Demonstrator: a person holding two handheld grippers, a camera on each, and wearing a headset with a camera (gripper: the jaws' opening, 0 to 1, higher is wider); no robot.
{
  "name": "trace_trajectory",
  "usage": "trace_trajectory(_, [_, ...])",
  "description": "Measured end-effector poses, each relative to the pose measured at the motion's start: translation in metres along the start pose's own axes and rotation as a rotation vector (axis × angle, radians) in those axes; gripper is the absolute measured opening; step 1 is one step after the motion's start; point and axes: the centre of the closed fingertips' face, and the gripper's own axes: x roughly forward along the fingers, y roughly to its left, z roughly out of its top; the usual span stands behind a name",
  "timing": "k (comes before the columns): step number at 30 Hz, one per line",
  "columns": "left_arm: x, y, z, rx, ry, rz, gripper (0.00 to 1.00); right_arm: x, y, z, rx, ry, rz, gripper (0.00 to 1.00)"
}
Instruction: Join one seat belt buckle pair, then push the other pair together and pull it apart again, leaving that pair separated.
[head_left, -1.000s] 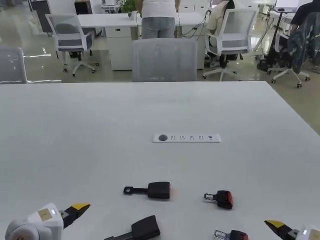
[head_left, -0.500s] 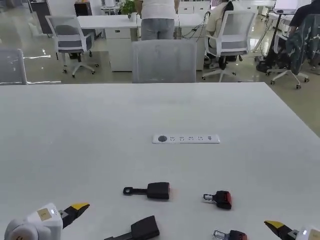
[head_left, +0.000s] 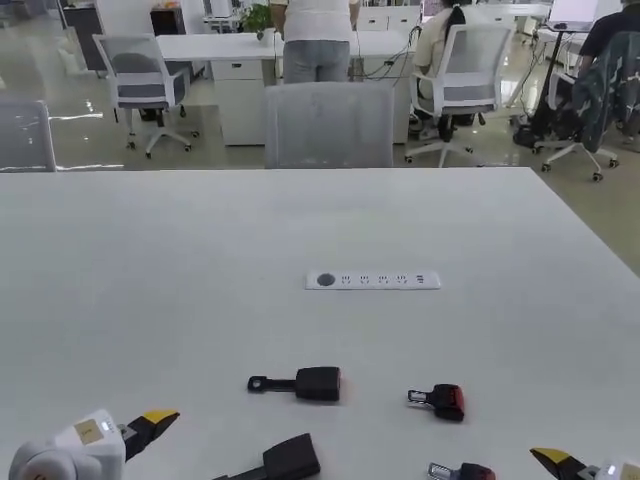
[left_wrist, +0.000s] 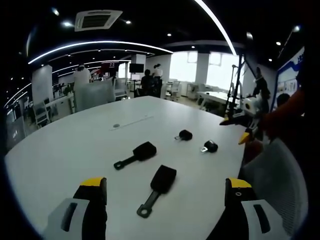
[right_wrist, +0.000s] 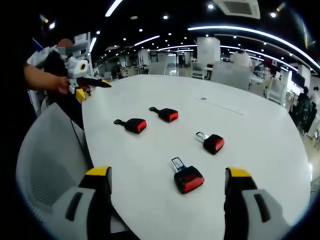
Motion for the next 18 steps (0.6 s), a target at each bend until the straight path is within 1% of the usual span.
trace_trajectory(8, [-0.0001, 0.0014, -0.0021, 0.002, 0.004, 0.000, 1.00, 0.0018, 0.0019, 0.0002, -0.001, 0.001, 0.005, 0.95])
trace_trajectory(11, [0.0003, 0.0009, -0.0006, 0.003, -0.003, -0.004, 1.00, 0.0021, 0.0007, -0.0002, -0.003, 0.004, 0.004, 0.94])
trace_trajectory(18, [0.0053, 0.0019, -0.0016, 0.012, 0.010, -0.011, 1.00, 0.0035, -0.0026, -0.0011, -0.011, 0.012, 0.006, 0.95])
